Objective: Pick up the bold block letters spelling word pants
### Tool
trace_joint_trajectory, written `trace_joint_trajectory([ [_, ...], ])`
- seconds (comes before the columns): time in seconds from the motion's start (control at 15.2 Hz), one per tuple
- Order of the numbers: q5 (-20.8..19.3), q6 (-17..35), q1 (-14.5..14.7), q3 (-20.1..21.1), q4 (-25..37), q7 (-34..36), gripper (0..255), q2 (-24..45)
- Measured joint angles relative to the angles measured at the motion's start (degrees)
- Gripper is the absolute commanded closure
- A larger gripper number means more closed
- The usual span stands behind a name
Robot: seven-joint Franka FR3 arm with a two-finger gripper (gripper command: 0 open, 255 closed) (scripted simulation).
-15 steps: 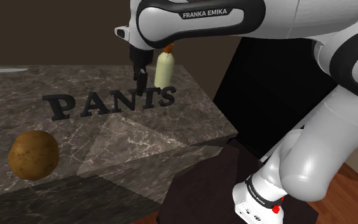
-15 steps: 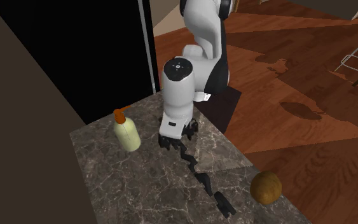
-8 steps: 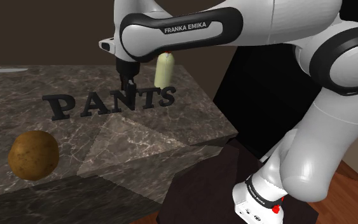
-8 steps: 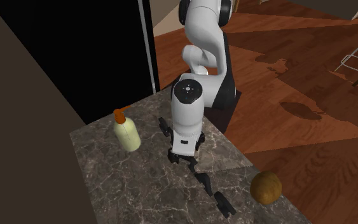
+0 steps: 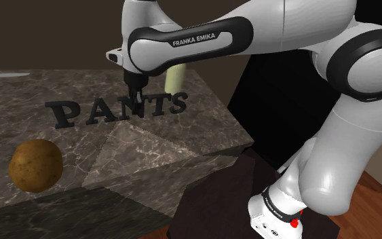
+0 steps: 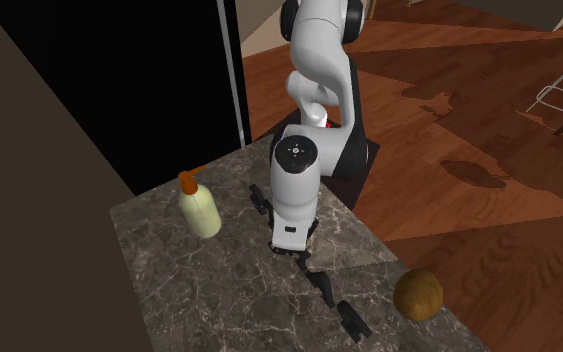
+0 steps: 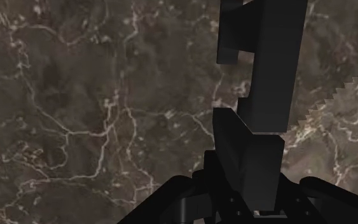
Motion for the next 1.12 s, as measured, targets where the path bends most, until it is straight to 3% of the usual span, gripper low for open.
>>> trace_joint_trajectory([
  [0.53, 0.02, -0.28, 0.0, 0.01, 0.21, 0.0, 255, -0.04],
  [1.12, 0.35, -6.2, -0.07, 0.1, 4.38, -0.05, 255, -1.81],
])
